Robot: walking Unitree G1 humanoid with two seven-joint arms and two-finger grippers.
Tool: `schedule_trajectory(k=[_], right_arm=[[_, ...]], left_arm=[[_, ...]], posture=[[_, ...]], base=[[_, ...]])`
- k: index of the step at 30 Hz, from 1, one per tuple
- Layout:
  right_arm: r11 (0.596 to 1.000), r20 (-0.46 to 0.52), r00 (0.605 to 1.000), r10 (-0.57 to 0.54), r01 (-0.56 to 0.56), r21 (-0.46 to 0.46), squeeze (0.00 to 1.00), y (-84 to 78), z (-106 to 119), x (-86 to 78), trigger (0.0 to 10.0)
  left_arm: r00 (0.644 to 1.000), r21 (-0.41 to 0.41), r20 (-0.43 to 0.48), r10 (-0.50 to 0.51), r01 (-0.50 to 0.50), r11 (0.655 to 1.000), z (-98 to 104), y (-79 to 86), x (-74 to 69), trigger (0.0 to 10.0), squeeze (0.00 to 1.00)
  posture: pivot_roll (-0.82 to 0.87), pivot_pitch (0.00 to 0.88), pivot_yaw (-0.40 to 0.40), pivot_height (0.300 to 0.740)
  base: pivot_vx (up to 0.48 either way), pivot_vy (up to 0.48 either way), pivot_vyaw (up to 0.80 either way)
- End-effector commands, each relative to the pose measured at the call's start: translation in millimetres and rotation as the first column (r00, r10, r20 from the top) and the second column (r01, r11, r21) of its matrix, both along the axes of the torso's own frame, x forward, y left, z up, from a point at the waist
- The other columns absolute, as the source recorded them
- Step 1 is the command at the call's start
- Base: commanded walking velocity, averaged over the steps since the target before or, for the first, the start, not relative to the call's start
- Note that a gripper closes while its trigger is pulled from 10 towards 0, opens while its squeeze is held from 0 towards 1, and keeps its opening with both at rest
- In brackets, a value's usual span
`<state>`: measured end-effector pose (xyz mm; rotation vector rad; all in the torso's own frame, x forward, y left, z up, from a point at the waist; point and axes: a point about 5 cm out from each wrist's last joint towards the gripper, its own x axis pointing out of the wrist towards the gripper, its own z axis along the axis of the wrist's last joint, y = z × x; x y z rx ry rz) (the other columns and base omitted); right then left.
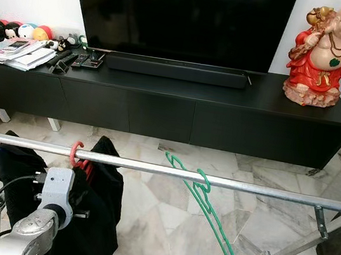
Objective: Hang hanger
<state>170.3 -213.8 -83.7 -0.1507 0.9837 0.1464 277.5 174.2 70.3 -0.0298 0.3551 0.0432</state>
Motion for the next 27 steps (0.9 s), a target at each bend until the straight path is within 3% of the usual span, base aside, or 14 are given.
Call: schedule_trajectory(k=[1, 8, 10, 22, 27], right_arm=[[1.0, -0.003, 1.0, 0.007, -0.007, -0.004, 0.0, -0.7, -0.1, -0.6, 10.0], [1.0, -0.003, 1.0, 0.01, -0.01, -0.007, 0.0, -1.4, 0.0, -0.7, 10.0], [1.0, -0.004, 1.0, 0.011, -0.011, -0.007, 0.0, -1.7, 0.2, -0.5, 10.0], [1.0, -0.002, 1.0, 0.012, -0.012, -0.008, 0.0, -1.8, 0.3, -0.2, 10.0], [1.0, -0.001, 1.0, 0.012, -0.012, -0.008, 0.0, -1.9, 0.4, 0.0, 10.0]], left_arm=[[0.998, 0.002, 0.064, 0.009, -0.009, 1.0, 9.7, 4.4, -0.1, 0.0, 0.0], [0.995, 0.017, 0.099, 0.018, -0.019, 1.0, 11.5, 12.0, -9.2, 0.0, 0.0], [0.994, 0.03, 0.109, 0.008, -0.011, 0.999, 9.6, 14.5, -19.4, 0.0, 0.0], [0.982, 0.138, 0.168, -0.082, 0.059, 0.989, 13.0, 11.6, -47.9, 0.0, 0.0], [0.985, 0.134, 0.164, -0.054, 0.032, 0.991, 9.1, 16.9, -60.3, 0.0, 0.0]], posture=[[0.06, 0.042, 0.042, 0.74], [0.06, 0.042, 0.041, 0.74], [0.06, 0.044, 0.041, 0.74], [0.07, 0.042, 0.046, 0.74], [0.07, 0.04, 0.046, 0.74]], base=[[0.0, 0.0, 0.0], [0.0, 0.0, 0.0], [0.0, 0.0, 0.0], [0.0, 0.0, 0.0], [0.0, 0.0, 0.0]])
